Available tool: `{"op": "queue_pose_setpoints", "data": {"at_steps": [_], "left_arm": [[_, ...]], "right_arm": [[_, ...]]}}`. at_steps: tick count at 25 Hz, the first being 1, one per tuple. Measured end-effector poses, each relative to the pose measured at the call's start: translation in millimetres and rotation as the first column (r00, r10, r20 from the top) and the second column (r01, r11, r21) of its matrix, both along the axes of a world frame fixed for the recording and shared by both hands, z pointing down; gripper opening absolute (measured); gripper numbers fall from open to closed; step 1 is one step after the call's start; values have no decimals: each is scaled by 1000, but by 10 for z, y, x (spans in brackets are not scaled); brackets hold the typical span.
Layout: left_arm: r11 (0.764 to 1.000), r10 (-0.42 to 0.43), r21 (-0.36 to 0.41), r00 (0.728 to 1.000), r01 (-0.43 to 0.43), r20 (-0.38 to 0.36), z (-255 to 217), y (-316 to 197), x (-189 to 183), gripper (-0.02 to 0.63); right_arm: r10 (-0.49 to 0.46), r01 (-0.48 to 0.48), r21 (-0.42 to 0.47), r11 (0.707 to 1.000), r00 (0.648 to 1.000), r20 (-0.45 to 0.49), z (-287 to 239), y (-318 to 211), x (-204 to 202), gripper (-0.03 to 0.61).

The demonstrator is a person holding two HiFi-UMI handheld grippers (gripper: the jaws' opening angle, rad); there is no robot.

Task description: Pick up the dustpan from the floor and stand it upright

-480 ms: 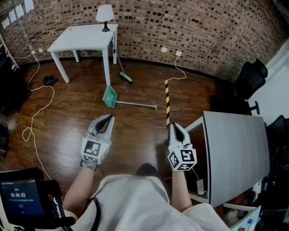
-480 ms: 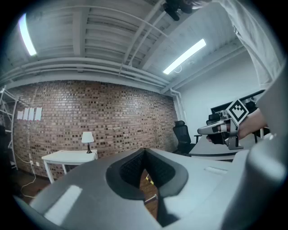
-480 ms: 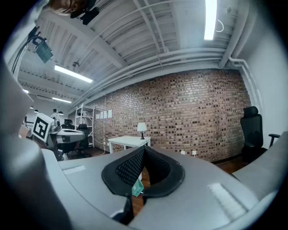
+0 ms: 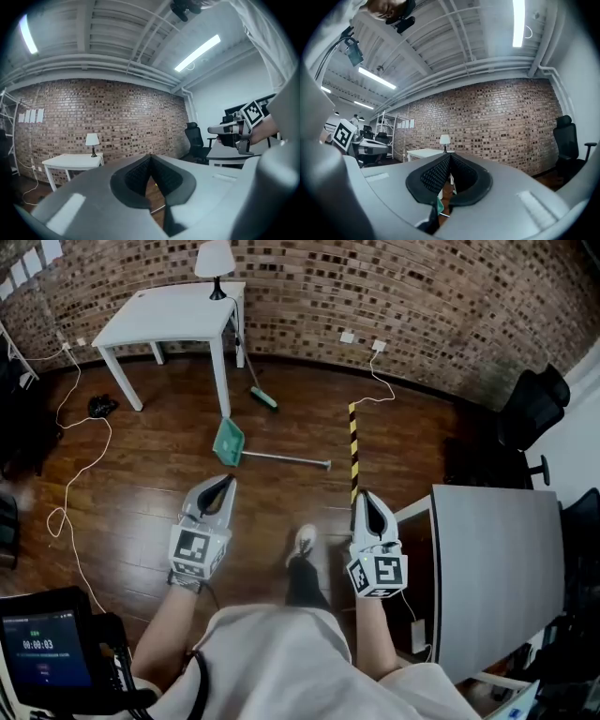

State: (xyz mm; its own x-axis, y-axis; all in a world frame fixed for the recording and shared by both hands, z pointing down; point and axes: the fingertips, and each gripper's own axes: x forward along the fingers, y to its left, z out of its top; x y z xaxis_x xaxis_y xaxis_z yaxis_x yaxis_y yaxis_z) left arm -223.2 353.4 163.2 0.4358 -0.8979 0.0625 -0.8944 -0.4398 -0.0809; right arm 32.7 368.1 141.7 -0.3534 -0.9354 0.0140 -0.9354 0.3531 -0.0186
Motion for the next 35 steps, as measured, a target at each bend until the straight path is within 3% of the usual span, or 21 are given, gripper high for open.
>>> {"op": "queue_pose_setpoints", "data": {"at_steps": [10,17,35], "left_arm": [[998,-66,24,998,66,-17,-133,-1899,386,2],[994,-104,25,994,103,19,-247,-2771,543,2],[999,-51,-16,999,51,7,-95,-3597,346,2]], "right_arm": [[-74,74,-15,997,997,0,-19,-2068,482,14],[-99,99,28,995,995,-22,-295,-3140,723,14],[-8,8,-1,1000,999,-46,-256,-3784,600,14]]}}
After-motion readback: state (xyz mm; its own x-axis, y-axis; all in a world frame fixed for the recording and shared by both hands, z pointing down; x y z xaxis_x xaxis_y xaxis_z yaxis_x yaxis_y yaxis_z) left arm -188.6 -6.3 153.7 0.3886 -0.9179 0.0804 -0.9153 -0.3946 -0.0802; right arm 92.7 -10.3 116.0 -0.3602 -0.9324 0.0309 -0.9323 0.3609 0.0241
